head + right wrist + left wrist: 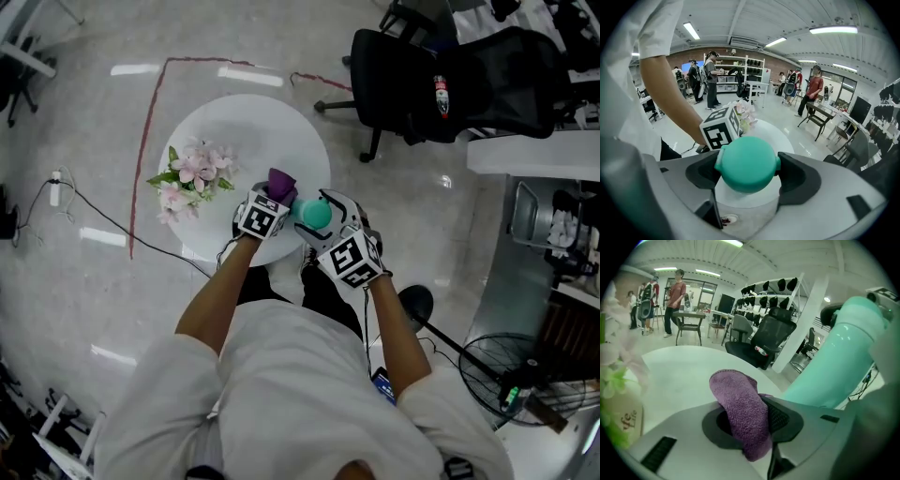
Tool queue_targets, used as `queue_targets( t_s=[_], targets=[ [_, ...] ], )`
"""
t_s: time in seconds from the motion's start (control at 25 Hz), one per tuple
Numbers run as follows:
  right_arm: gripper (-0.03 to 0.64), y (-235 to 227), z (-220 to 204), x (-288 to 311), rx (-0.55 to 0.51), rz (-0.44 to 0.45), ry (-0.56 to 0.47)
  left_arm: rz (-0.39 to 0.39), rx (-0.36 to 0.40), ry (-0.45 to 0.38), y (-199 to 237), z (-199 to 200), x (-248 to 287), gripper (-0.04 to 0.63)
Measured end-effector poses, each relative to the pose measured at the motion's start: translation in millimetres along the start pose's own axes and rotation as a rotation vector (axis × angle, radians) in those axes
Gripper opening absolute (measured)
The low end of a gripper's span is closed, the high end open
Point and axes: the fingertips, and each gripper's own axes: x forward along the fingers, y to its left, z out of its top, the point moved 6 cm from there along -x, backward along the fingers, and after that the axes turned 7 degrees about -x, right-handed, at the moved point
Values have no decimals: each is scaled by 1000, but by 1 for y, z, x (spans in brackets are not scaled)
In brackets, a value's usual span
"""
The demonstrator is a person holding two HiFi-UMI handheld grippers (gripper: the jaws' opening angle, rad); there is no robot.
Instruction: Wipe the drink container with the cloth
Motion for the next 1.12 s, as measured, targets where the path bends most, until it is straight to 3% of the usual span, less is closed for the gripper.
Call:
queue_targets(
  t_s=[0.12, 0.28, 0.56, 0.72, 0.96, 1.12],
  targets=[
    [364, 2, -3, -4, -31, 34, -11, 40, -55, -96, -15, 3, -23, 118],
    [382, -1, 1, -8, -120, 164, -62, 154, -149, -235, -27, 14, -62, 118],
    [396, -5, -6, -29, -325, 346, -130, 337, -223, -428, -63, 24, -129, 118],
    [396, -18, -6, -36, -499, 443, -165, 404, -257, -502, -87, 20, -159, 118],
    [373, -28, 5, -38, -851, 631, -150, 444, -275, -565, -120, 5, -181, 118],
    [362, -18, 11, -31, -1030, 736, -75, 465, -294, -572, -136, -9, -186, 118]
  ],
)
